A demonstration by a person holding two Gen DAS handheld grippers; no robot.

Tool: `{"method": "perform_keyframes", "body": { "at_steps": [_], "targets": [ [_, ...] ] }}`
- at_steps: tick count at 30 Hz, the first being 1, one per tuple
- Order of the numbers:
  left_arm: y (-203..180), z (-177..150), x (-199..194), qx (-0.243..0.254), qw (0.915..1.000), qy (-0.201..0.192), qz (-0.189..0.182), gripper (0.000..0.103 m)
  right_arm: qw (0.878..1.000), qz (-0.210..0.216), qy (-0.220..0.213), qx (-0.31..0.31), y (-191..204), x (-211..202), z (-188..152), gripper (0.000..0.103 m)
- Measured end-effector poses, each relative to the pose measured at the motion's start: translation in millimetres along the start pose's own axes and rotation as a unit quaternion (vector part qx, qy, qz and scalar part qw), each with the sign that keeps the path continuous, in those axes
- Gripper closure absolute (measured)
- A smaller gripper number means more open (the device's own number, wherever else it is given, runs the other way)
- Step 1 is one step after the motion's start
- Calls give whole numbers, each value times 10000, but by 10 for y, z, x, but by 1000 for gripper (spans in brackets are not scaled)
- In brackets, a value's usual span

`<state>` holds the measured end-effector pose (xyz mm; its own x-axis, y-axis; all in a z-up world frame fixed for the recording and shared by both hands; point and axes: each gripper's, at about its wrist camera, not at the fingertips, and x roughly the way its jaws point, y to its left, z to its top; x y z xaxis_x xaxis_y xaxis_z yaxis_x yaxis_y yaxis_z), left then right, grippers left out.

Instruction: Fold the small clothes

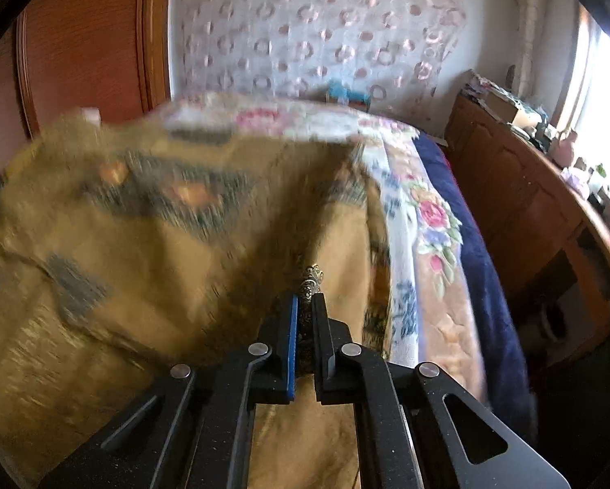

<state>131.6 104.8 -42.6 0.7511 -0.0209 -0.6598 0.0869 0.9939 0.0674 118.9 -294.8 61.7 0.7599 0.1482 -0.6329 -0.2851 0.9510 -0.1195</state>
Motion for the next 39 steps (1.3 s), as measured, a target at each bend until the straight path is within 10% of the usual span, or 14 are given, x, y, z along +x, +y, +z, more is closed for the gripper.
{"method": "perform_keyframes", "body": {
  "at_steps": [8,17,23,26,34,39],
  "targets": [
    [-59,-259,-719,-83,9990,-384,-224,99,9973,406,-614,-24,-41,-865,32,98],
    [-51,-718,-1058,-215,9994,-110,-237,99,9978,634,-200,-81,-176,-1412,-494,98],
    [-24,-767,-911,-231,9995,123,-150,59,9985,429,251,-237,-119,-1354,-702,92],
    [19,-674,-887,-303,9993,43,-196,55,9988,336,299,-187,-71,-1264,-594,68],
    [89,-452,-664,-326,9994,-29,-108,54,9987,451,-50,-224,86,-1121,-350,62],
    [150,-344,-416,-329,9992,60,-220,30,9985,495,38,-209,141,-781,-323,62]
  ]
}}
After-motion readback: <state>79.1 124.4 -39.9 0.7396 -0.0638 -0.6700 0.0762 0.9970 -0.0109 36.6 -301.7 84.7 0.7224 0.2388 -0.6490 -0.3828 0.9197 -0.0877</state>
